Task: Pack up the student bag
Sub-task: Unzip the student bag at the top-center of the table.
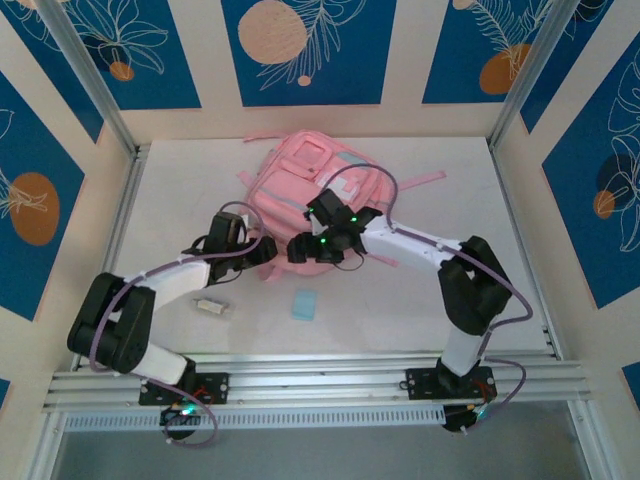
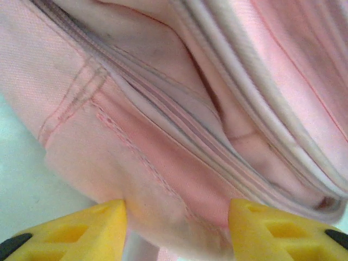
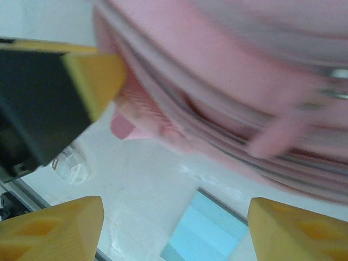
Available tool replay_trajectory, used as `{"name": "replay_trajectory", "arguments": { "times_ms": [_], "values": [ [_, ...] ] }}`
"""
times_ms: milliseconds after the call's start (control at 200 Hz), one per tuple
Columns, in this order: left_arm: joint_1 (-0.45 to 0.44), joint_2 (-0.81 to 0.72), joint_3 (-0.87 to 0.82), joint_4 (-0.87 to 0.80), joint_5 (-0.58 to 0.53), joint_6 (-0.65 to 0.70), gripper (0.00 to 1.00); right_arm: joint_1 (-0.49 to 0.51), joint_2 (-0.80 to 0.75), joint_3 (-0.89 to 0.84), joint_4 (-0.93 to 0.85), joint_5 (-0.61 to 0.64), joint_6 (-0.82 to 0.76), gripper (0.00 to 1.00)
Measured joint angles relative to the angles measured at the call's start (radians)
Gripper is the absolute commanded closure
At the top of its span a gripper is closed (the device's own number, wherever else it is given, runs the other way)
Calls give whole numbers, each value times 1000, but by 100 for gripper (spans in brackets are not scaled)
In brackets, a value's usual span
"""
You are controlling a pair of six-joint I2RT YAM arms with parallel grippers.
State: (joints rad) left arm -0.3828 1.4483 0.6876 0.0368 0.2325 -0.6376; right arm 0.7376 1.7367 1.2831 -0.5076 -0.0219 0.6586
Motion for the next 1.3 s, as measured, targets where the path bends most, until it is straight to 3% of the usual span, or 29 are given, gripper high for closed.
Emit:
{"name": "replay_trajectory", "arguments": {
  "times_ms": [165, 305, 465, 640, 925, 1300],
  "values": [
    [-10, -106, 39, -142, -14, 85, 47, -118, -107, -70, -8, 23, 36, 32],
    [-70, -157, 79, -215, -43, 135, 46, -219, -135, -100, 47, 18, 91, 38],
    [-175, -137, 138, -232, -97, 170, 45, -259, -110, -100, 154, 0, 159, 44],
    [-266, -13, 220, -212, -167, 199, 43, -261, 3, -66, 257, -30, 219, 50],
    [-334, 180, 349, -246, -299, 235, 41, -275, 100, -61, 376, -91, 336, 100],
    [-336, 297, 502, -384, -385, 245, 41, -282, 113, -104, 512, -110, 393, 100]
  ]
}}
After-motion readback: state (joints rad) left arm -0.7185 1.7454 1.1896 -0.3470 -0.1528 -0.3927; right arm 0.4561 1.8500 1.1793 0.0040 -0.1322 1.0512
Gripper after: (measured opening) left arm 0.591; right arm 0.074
